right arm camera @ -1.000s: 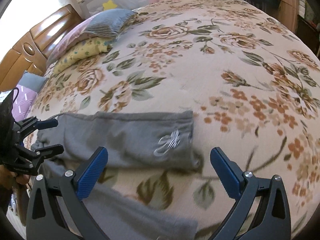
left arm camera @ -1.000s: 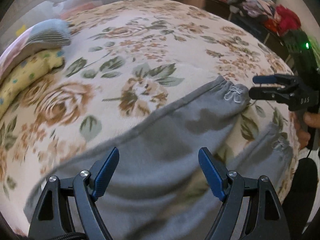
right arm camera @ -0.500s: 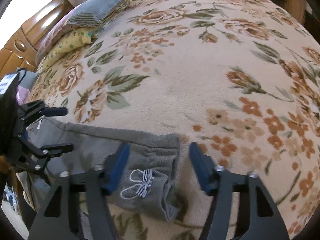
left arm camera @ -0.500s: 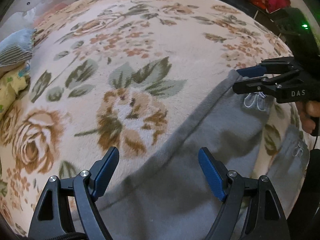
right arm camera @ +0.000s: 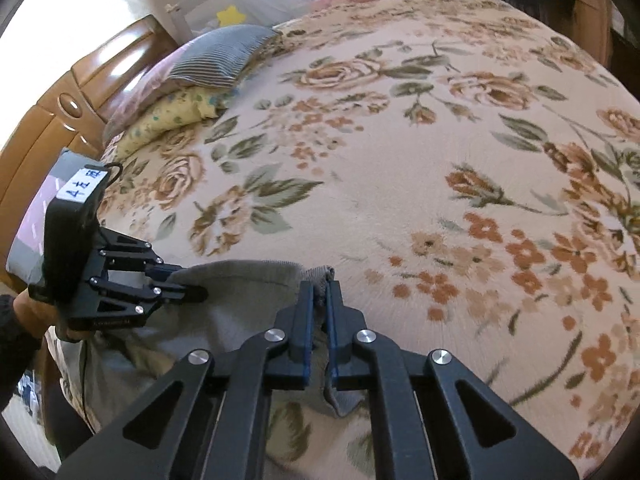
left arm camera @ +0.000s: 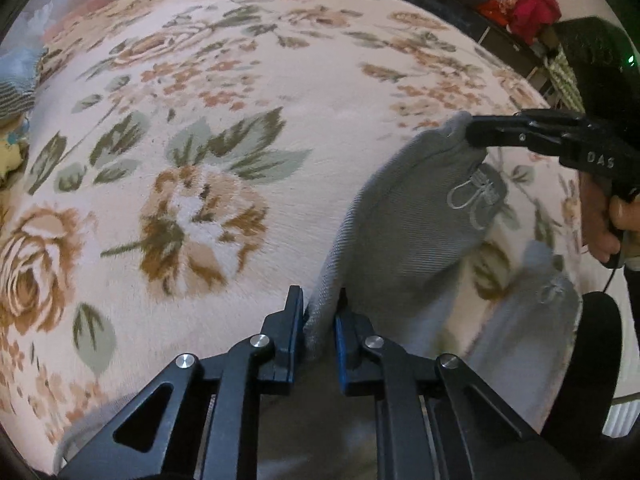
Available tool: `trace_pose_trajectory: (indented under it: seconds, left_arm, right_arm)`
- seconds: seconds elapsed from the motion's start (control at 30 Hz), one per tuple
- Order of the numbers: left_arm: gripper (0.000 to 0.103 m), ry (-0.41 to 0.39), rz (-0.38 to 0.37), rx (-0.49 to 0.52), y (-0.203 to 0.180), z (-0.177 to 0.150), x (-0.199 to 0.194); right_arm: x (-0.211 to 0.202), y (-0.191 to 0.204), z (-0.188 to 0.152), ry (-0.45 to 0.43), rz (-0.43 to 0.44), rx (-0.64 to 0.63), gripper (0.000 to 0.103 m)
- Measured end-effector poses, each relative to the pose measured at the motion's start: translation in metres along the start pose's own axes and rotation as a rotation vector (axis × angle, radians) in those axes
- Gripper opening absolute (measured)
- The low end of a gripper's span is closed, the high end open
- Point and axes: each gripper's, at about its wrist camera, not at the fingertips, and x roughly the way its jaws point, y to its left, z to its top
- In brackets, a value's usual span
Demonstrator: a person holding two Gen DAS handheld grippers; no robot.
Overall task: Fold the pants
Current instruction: 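Grasp the bow-embroidered cuff with the right gripper while the left gripper grasps the other cuff, then lift both cuffs and fold the legs over toward the elastic waistband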
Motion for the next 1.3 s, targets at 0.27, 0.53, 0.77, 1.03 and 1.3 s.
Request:
trace_pose_trajectory:
  seconds: [0.27, 0.53, 0.77, 1.03, 1.3]
  left_arm:
    - [0.009, -0.066, -0.036, 0.006, -0.036, -0.023, -0.04]
    - [0.006, -0.038, -0.041, 0.008, -0.06, -0.048, -0.035]
    - [0.004, -0.062, -0.053, 0.012, -0.074, -0.057, -0.05]
    - [0.004, -0.078, -0.094, 0.028, -0.107, -0.073, -0.062]
    - [0.004, -0.074, -0.124, 0.012, -0.131, -0.094, -0.06]
  right_arm:
    - [-0.036, 0.011, -0.024, -0.036, 0.056, -0.011, 0.007]
    - [-0.06, 0.023, -0.057, -0.047, 0.098, -0.031, 0.006]
    - [-0.077, 0.027, -0.082, -0.05, 0.118, -0.022, 0.006]
    - [-0.092, 0.02, -0.103, -0.059, 0.125, -0.003, 0.006]
    - [-0.108, 0.02, -0.129, -0.051, 0.136, 0.003, 0.006]
